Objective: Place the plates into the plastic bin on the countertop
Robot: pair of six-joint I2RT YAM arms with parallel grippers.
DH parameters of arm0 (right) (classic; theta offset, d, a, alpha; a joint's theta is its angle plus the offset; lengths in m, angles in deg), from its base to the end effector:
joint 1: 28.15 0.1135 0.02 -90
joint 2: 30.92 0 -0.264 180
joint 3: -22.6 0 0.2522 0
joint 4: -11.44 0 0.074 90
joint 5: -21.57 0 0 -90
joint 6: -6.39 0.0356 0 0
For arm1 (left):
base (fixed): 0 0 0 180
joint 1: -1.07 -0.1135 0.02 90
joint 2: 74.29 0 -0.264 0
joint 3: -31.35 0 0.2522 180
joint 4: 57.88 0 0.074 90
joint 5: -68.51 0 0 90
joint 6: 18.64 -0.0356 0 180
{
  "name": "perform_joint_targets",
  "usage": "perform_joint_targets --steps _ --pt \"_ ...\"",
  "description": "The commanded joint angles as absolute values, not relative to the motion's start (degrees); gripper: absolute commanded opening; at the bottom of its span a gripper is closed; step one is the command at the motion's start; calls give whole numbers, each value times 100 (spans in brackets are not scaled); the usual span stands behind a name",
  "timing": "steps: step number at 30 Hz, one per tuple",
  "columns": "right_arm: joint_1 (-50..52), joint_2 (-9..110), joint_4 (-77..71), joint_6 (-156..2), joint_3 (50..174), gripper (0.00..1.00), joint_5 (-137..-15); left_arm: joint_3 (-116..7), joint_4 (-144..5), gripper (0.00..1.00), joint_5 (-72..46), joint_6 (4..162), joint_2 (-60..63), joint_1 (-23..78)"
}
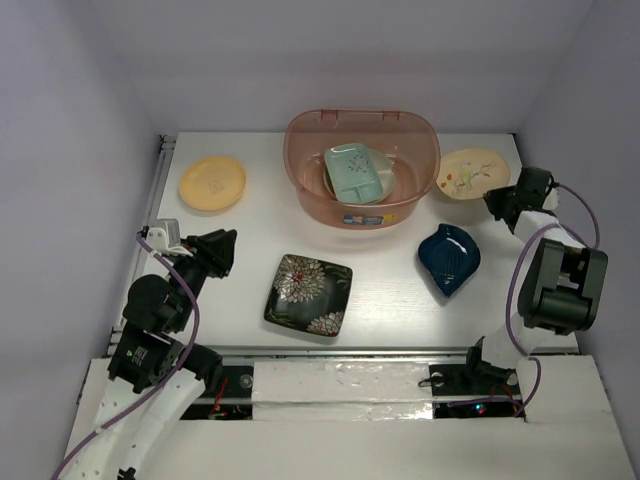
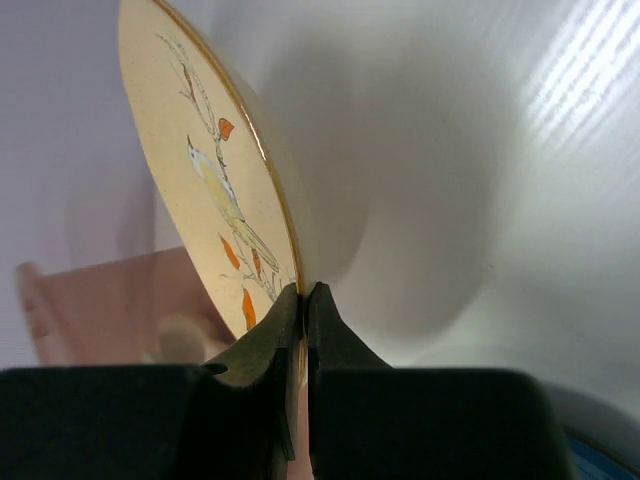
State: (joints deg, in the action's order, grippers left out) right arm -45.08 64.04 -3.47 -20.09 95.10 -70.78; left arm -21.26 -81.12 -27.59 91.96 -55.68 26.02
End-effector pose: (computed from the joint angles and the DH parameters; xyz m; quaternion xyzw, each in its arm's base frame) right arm 0.3477 -0.1043 0.2137 0.5718 0.6901 0.1922 0.3998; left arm 0.0799 -0.0330 0.3592 -0.0168 0.6379 -0.2665 0.7224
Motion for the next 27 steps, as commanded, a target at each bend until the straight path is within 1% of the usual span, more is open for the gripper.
perform_joint_targets --steps 1,6,9,13,15,18,19,22,23,27 --pt "-4547 5479 1340 -2235 9560 0 -7274 -2108 -7937 27 -2755 9122 -5469 2568" --pt "-4547 4749 1437 -2420 9376 0 -7274 -2099 -7929 27 -2773 9122 -5443 2568" --pt "-4547 4283 1604 -2490 9253 0 -7528 -2091 -7920 27 -2746 9113 -5416 2568" --pt "-4495 3844 1395 -2762 9541 0 -7933 -2091 -7911 27 -2729 9113 -5381 2568" --pt "-4398 3808 1359 -2859 9682 0 -8056 -2091 -7902 27 -2720 9113 -5381 2516" --pt "-3916 4026 1060 -3052 10190 0 -8355 -2091 -7885 27 -2668 9113 -5373 2516" --pt "-3583 4236 981 -3087 10297 0 -8425 -2091 -7893 27 -2658 9113 -5364 2463" --pt "-3072 4641 954 -3149 10711 0 -8539 -2082 -7893 26 -2632 9113 -5329 2463" --pt "-2818 4964 980 -3123 10807 0 -8583 -2082 -7894 26 -2641 9113 -5329 2463" --pt "-2359 5731 1033 -3044 11212 0 -8768 -2082 -7902 26 -2641 9113 -5329 2463"
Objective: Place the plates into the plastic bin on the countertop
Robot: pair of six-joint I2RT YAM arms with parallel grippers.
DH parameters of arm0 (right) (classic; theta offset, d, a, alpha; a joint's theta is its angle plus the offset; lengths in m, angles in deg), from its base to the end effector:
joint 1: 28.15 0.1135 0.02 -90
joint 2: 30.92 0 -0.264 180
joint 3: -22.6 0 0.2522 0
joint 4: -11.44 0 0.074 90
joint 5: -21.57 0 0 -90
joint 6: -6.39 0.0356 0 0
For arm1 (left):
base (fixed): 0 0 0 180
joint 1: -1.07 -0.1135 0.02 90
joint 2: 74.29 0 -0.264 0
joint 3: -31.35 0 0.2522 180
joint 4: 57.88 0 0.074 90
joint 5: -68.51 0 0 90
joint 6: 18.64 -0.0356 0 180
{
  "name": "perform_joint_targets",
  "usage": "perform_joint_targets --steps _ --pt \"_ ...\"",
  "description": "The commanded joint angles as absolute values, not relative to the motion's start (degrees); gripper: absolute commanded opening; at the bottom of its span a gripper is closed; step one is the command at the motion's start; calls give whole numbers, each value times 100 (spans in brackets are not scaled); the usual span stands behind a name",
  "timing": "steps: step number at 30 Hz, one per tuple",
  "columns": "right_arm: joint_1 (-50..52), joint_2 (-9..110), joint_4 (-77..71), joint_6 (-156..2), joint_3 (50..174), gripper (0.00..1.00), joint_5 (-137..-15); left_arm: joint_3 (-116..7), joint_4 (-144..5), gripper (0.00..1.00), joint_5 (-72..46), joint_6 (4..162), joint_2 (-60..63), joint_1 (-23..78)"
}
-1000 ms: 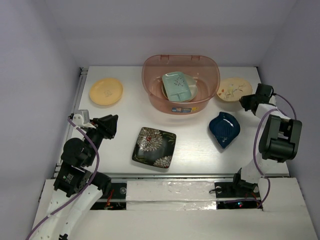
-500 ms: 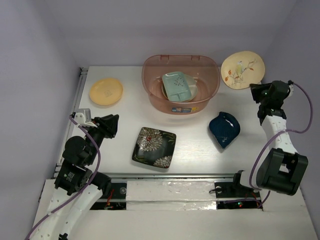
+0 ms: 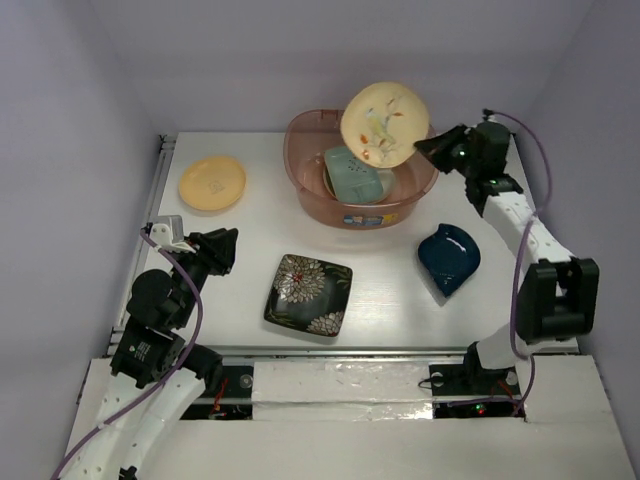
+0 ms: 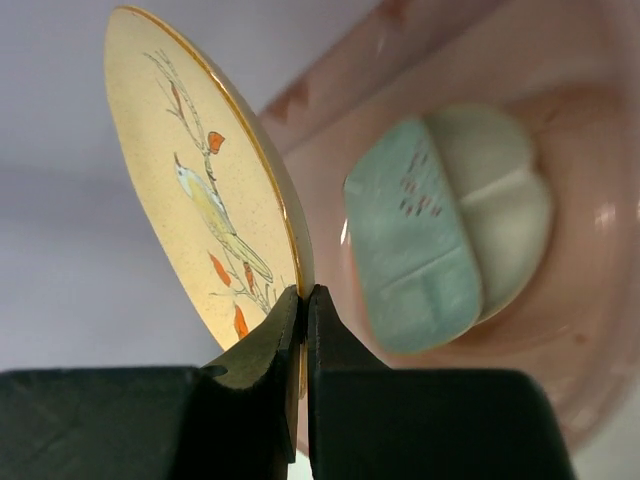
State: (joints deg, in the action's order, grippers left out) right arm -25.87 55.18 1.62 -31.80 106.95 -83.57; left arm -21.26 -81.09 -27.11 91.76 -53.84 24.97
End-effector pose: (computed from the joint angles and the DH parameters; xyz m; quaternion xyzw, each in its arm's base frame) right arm 0.3596 0.0236 0.3475 0.2461 0.7323 0.3759 0.5118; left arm 0.0876 -0.0350 0.3570 -0.0174 0.6498 -0.2567 0.7152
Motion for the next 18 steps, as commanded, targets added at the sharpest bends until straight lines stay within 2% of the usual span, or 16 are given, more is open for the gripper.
perform_joint_targets --steps 1,18 --pt "-2297 5854 964 -3079 11378 0 -8777 -2082 -7902 26 -2632 9113 -5329 2463" --pt "-1875 7542 400 -3238 11828 0 -8847 -2064 -7876 26 -2544 9113 -5328 2410"
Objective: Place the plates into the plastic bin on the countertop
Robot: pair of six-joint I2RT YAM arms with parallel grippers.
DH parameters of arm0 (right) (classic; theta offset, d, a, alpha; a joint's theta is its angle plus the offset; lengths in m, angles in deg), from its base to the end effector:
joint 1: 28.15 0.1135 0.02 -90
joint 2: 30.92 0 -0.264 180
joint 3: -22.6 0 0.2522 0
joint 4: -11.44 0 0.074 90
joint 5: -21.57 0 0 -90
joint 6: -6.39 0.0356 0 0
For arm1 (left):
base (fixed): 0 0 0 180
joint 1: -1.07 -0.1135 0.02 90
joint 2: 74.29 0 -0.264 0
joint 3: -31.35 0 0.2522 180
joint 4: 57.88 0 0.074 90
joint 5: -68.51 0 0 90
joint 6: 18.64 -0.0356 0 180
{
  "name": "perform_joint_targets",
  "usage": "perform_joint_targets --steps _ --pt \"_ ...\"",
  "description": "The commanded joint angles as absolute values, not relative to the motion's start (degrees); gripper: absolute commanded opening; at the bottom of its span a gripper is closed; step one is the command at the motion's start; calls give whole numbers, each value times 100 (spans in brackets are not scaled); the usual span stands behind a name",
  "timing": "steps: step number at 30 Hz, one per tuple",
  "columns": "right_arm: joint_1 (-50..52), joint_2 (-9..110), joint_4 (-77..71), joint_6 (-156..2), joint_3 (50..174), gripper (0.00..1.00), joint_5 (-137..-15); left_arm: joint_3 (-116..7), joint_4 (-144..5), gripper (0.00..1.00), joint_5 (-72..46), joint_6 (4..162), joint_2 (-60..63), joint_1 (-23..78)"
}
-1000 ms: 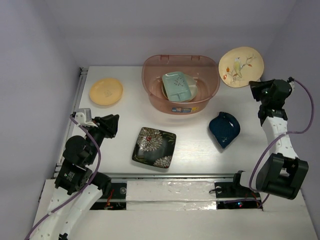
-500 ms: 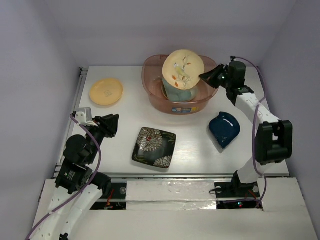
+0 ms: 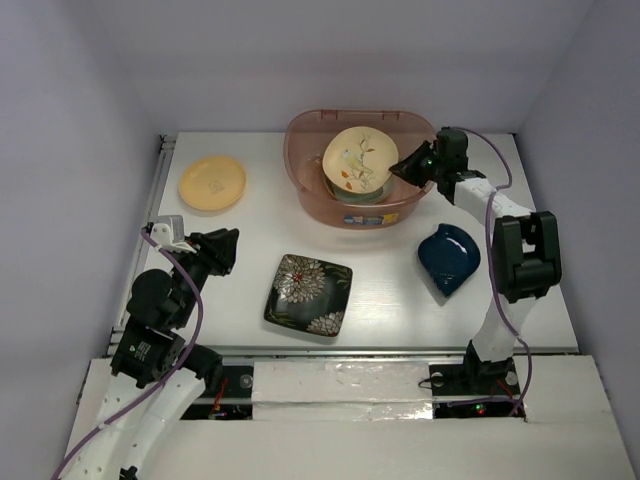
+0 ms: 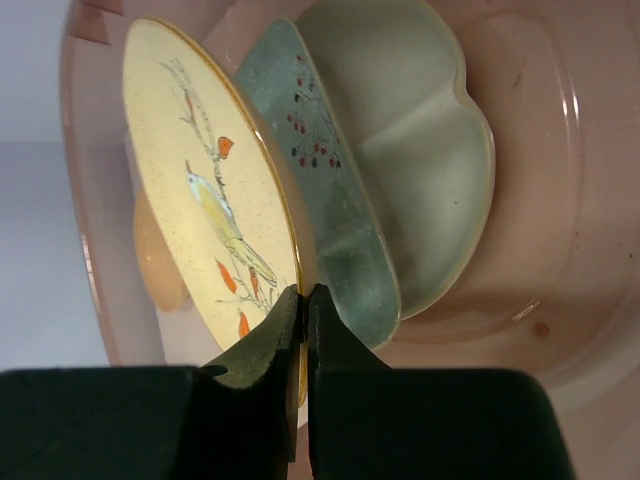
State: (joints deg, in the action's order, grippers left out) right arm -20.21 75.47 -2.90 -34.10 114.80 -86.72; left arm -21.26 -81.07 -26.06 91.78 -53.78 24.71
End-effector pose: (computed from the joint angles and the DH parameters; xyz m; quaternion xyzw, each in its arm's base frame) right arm 0.4280 0.0710 0.2535 0.2252 0.8222 0.3623 0.3768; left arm 0.0877 -0.0353 0.3570 -0.0120 0.6501 -0.2608 0.7136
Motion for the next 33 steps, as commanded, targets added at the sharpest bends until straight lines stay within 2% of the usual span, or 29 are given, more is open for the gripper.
perform_joint_targets --steps 1,3,5,6,9,10,12,13,16,19,22,24,25,28,29,33 --pt "-1875 7577 426 -3211 11802 0 -8804 -2073 -7876 26 -2544 9113 -5320 2410" --pt "-1875 7665 409 -3158 11836 0 -8803 -2064 -7876 26 -2535 9113 -5320 2410" --pt "-1875 7727 295 -3176 11950 5 -8812 -2073 -7876 26 -2527 9113 -5320 2410" --pt "-1875 7762 234 -3202 11994 13 -8786 -2073 -7867 26 -2527 9113 -5320 2410" --pt "-1875 7780 93 -3264 12082 27 -8689 -2073 -7867 26 -2527 9113 -5346 2410" --pt "-1875 7780 67 -3281 12091 35 -8654 -2064 -7867 26 -2535 9113 -5346 2410" --pt "-1875 7728 66 -3281 12065 45 -8654 -2073 -7876 26 -2527 9113 -5355 2410" --pt "-1875 7631 110 -3290 12048 56 -8636 -2064 -7876 26 -2527 9113 -5364 2410" --pt "-1875 7359 250 -3343 11969 73 -8628 -2073 -7876 26 -2518 9113 -5372 2410" --pt "-1875 6823 225 -3597 11986 83 -8470 -2073 -7876 27 -2500 9113 -5390 2410" --pt "-1875 6129 120 -3904 11916 84 -8286 -2073 -7867 27 -2483 9113 -5408 2410" --pt "-1875 5517 49 -4168 11697 80 -7970 -2073 -7867 27 -2465 9113 -5443 2410" --pt "-1875 5277 -125 -4247 11574 56 -7777 -2064 -7858 27 -2448 9113 -5460 2410" --pt "-1875 4249 -519 -4564 10784 5 -6854 -2064 -7841 27 -2395 9122 -5539 2410" --pt "-1875 4012 -653 -4651 10573 0 -6347 -2064 -7841 27 -2377 9122 -5574 2410" --pt "-2015 2878 -1242 -4811 9117 0 -5886 -2064 -7823 27 -2333 9122 -5645 2410"
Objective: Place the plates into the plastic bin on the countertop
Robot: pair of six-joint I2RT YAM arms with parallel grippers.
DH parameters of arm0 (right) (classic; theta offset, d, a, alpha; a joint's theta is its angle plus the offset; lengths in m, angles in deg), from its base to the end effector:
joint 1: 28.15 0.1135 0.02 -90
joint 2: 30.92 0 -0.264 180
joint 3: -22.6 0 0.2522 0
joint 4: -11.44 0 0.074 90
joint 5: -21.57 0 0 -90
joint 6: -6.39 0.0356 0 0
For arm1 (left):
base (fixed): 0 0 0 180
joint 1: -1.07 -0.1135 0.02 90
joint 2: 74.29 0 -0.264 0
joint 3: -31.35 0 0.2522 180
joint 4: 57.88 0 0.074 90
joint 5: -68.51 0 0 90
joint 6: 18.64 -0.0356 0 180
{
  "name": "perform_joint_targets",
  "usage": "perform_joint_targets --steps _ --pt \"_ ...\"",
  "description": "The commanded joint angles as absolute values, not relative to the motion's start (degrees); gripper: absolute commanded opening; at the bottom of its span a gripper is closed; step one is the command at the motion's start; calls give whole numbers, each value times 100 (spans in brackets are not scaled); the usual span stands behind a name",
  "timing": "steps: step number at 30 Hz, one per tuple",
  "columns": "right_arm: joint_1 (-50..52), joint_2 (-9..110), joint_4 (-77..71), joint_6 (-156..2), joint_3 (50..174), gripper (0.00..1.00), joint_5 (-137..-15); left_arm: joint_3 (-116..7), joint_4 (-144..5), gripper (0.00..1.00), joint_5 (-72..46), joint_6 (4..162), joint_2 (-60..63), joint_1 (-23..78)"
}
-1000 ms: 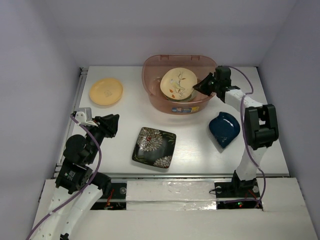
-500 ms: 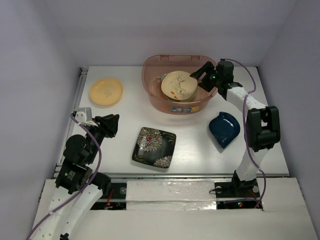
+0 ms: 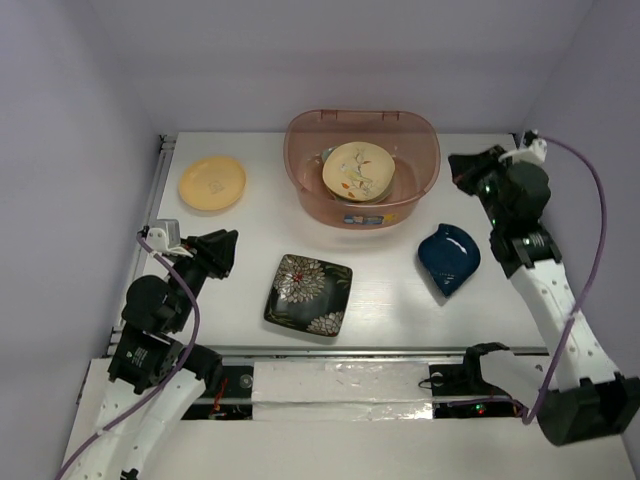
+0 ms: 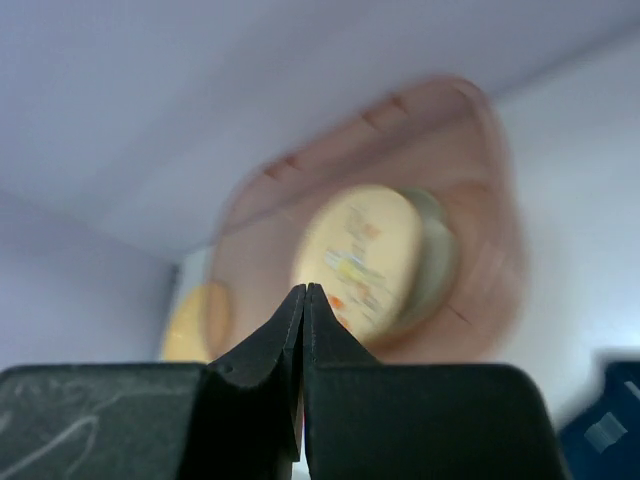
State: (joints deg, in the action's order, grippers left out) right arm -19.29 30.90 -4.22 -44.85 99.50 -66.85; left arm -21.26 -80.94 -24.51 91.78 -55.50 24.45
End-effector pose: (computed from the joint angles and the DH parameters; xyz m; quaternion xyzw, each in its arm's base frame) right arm 0.2456 0.0373 0.4107 0.1927 0.6841 0.2750 0.6475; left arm 0.0808 -0.0329 0.3594 -0.0038 0.6378 -0.2716 0.7207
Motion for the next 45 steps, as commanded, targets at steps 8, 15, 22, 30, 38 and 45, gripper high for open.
perform_joint_targets --steps 8,15,22,30,38,45 --pt "-2655 900 -2692 -4187 7338 0 -5454 -2073 -7841 27 -2368 9131 -5820 2586" --pt "-3123 819 -2957 -3721 6757 22 -6045 -2082 -7867 27 -2430 9140 -5873 2691" --pt "-3176 608 -3510 -3141 6836 67 -5331 -2090 -7850 28 -2421 9140 -5882 2691" --pt "-3404 1380 -3230 -2632 6546 66 -5648 -2091 -7850 28 -2465 9140 -5926 2849" --pt "-3967 2163 -2229 -2578 6317 59 -6008 -2099 -7885 28 -2535 9140 -5961 2955" --pt "-4345 3559 -1270 -3077 6466 37 -6763 -2099 -7885 28 -2562 9140 -5961 2955"
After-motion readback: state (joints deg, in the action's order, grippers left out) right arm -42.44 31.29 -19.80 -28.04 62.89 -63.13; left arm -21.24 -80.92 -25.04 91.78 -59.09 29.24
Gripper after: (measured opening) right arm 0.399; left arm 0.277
